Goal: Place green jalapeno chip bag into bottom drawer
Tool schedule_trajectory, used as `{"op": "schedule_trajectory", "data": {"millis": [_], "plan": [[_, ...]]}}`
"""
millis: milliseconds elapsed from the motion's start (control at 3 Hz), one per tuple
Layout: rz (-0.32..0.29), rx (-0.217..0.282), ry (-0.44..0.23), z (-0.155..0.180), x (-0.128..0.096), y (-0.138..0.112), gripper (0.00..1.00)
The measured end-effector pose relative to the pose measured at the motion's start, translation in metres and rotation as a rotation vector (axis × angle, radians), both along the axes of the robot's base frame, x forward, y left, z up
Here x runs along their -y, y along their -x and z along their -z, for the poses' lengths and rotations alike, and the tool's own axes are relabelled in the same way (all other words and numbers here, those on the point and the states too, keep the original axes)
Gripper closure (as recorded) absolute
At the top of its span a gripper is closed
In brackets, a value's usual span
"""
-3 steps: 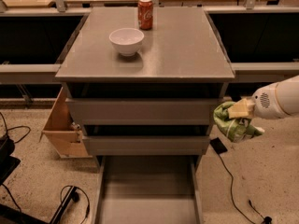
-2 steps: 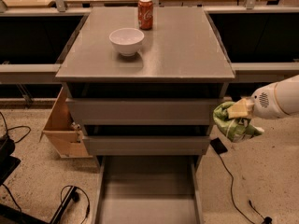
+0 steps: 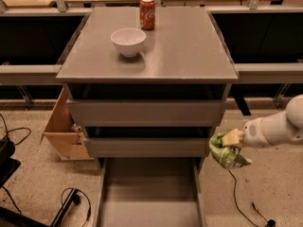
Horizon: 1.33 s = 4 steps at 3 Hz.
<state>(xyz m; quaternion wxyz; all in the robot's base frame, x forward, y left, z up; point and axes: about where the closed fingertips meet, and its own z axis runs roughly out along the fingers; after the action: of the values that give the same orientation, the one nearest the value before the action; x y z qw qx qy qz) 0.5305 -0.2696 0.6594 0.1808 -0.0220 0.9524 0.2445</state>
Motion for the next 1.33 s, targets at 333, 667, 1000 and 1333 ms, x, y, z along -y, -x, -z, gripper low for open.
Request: {"op": "schedule_trajectory", "data": {"millis": [333, 667, 1000, 1333], "plan": [[0.017, -0.096, -0.086, 0.089, 0.004, -0.001, 1.0], [0.007, -0.159, -0.163, 0.162, 0.0, 0.003, 1.0], [0.002, -0.165, -0.218, 0.232, -0.021, 0.014, 1.0], [0.002, -0.165, -0.218, 0.232, -0.021, 0.014, 1.0]]}}
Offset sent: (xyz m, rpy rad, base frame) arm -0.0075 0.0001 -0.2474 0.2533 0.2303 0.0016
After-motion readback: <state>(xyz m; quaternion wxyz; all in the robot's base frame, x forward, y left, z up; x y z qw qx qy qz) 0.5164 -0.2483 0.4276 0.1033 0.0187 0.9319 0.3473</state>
